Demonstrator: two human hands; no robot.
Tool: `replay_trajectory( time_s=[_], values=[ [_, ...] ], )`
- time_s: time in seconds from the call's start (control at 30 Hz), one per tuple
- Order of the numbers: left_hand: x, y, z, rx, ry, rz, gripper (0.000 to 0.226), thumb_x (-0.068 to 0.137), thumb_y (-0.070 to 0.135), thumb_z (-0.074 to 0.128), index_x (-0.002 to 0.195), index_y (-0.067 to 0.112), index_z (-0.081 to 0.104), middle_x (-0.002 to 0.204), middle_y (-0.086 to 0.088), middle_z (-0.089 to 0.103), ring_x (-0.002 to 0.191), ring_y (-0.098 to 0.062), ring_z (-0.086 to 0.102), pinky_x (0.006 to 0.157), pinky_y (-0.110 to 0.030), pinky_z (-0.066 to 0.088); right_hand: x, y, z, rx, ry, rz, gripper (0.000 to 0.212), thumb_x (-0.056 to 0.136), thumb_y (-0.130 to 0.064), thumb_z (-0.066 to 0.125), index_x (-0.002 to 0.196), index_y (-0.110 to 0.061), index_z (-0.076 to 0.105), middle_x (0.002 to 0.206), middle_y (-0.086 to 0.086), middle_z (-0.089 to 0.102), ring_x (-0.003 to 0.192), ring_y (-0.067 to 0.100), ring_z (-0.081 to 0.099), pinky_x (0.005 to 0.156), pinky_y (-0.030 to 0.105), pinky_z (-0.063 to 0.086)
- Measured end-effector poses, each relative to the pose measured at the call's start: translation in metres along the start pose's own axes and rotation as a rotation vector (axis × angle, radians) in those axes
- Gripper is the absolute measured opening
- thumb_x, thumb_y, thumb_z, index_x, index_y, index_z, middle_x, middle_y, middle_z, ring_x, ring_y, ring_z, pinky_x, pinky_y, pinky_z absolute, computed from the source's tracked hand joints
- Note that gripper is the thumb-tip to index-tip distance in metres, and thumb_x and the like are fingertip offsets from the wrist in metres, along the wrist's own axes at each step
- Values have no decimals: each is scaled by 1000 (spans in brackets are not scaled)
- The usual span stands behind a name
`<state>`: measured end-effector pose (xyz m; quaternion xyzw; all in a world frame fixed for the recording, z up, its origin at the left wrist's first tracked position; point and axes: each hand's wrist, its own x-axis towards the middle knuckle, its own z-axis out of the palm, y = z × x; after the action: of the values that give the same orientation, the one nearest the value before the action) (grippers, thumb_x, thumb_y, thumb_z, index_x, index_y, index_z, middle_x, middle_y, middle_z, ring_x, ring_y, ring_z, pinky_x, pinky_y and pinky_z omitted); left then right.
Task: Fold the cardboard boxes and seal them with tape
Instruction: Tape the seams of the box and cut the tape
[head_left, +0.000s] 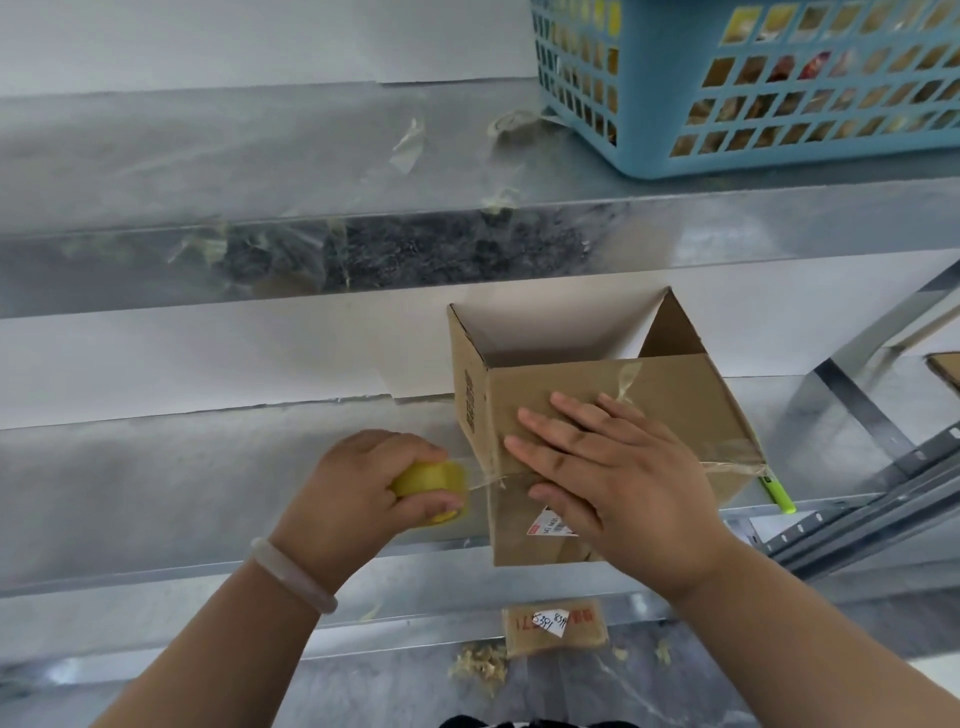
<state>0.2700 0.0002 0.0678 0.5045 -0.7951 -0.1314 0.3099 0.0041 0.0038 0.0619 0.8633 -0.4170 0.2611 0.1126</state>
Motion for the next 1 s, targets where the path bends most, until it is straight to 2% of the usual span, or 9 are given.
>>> replay_trajectory(
  time_s=[0.1,0.17,0.33,0.4,0.47,0.53,0.7,0.9,1.0],
  values=[
    [4,-2,0,147,-10,57,59,68,74,50,94,27,74,85,10,68,79,-4,53,73,-8,34,0,0,0,-2,0,1,35,98,-42,56,133,-36,58,141,-14,53,135,13,46,107,43,42],
    [7,-2,-3,228,-58,79,66,70,80,42,94,27,74,85,10,70,78,-5,56,70,-14,37,0,-1,1,-4,-2,3,35,98,-42,56,133,-37,58,141,-14,53,135,12,46,107,43,41],
    [8,-10,-2,406,-227,53,62,69,77,43,95,29,73,88,9,71,80,-16,65,67,-29,49,0,-3,0,-2,-8,4,35,99,-42,53,133,-37,58,141,-14,52,136,11,44,108,41,40],
    [6,-10,-5,290,-201,34,57,65,76,50,99,36,71,89,15,68,79,-7,63,69,-27,50,-1,-3,0,0,-6,8,34,99,-42,52,133,-36,58,141,-14,52,136,10,44,109,41,40],
    [4,-8,-9,57,-240,-75,57,58,72,64,112,52,59,97,24,63,88,4,56,79,-16,45,-1,-3,0,3,1,9,34,99,-41,54,132,-36,59,141,-14,53,136,11,45,108,41,40],
    [2,-8,-10,-127,-190,-114,59,53,67,67,110,60,52,100,26,58,95,5,51,76,-6,38,-1,-3,0,9,19,14,34,98,-40,56,131,-35,60,139,-13,54,135,11,46,108,42,41],
    [-5,-11,2,-351,11,-103,48,60,54,73,106,50,59,102,21,55,83,-4,52,70,-8,41,-1,-3,0,10,46,11,33,97,-40,57,129,-34,62,137,-12,56,133,12,49,107,42,42],
    [-10,-11,6,-480,30,-131,38,64,51,71,101,42,68,100,17,62,90,-6,58,75,-9,42,1,-2,0,4,44,4,33,97,-40,57,129,-34,62,138,-13,56,133,12,48,107,42,42],
    [-11,-12,5,-526,31,-128,41,67,64,69,102,42,70,99,15,63,89,-5,60,74,-11,44,1,-1,0,-5,33,3,34,97,-40,57,131,-34,61,139,-12,55,134,12,47,107,42,42]
  ],
)
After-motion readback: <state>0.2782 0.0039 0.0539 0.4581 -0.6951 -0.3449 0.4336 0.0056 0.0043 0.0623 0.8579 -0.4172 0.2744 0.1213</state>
